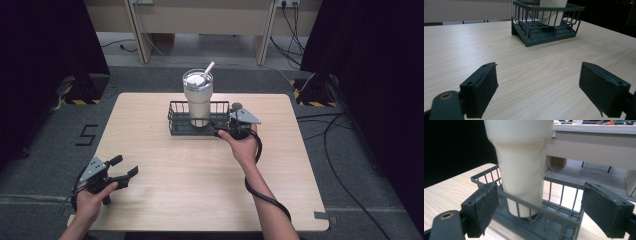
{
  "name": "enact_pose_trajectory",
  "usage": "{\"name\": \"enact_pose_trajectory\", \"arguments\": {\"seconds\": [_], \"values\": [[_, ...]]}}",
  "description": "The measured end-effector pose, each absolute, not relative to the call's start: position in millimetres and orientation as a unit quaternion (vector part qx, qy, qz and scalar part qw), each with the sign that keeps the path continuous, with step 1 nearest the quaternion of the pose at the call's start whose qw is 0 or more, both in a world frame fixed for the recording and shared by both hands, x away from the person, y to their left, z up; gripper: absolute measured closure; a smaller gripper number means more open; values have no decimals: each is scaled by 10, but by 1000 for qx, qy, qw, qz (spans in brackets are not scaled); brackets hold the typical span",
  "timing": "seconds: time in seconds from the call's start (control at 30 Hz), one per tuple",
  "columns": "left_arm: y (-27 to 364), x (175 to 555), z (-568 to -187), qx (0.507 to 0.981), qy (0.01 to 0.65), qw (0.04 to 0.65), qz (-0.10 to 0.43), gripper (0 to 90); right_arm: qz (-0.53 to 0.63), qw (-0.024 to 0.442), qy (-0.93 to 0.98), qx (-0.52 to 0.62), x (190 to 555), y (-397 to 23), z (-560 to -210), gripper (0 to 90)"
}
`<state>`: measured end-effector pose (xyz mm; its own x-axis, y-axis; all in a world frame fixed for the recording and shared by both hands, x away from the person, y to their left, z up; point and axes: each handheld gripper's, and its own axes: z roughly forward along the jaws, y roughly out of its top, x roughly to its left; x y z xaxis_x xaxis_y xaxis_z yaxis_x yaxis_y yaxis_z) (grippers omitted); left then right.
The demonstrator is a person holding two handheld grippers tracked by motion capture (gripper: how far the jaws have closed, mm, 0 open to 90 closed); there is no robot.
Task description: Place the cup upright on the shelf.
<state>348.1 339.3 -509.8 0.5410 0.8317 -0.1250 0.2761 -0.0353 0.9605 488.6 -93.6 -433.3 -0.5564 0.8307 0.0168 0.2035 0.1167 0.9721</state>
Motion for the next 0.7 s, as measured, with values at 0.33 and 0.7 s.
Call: {"name": "enact_pose_trajectory", "arguments": {"seconds": [0.33,0.7], "values": [[3393,3478,-5098,675,411,560,249,146,542,289,689,385,4743,-1131,-4354,153],[3391,3475,-5097,677,411,557,250,145,536,295,687,392,4600,-1325,-4367,155]]}}
